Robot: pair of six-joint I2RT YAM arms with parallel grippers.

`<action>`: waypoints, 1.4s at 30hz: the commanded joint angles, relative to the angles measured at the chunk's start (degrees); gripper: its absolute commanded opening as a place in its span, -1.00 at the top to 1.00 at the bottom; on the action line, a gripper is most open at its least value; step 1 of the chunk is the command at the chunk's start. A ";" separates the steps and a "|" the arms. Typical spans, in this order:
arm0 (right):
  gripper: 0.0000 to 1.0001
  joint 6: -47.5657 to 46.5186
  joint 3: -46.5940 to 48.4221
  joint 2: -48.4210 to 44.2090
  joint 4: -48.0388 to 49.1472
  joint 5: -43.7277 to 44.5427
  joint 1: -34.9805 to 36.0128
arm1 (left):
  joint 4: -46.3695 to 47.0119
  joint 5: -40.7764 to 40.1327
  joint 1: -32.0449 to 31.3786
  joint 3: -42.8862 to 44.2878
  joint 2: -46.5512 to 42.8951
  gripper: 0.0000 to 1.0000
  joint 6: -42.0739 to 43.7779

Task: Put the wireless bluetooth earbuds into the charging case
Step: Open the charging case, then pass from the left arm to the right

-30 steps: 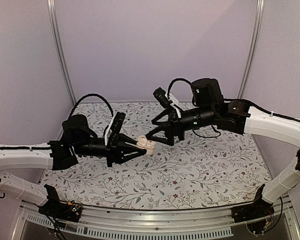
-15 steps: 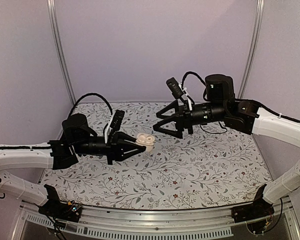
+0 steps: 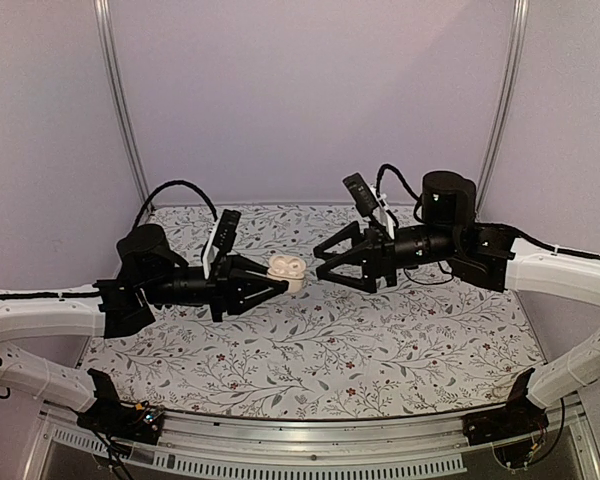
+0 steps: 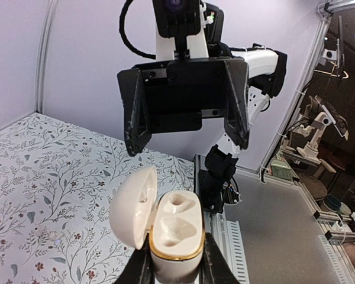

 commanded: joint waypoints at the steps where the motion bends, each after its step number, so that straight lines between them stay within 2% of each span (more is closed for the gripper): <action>1: -0.38 3.82 -2.08 0.73 7.27 -3.34 -0.02 | 2.91 -0.51 0.73 -0.16 -0.92 1.00 -1.02; 17: -0.13 4.91 -2.70 3.77 9.27 1.73 2.84 | 5.04 -2.89 0.78 -0.41 -0.97 1.00 -1.92; 42: 0.16 5.66 -0.66 7.17 12.36 3.82 4.78 | 5.58 -5.08 0.79 -0.85 0.18 1.00 -3.24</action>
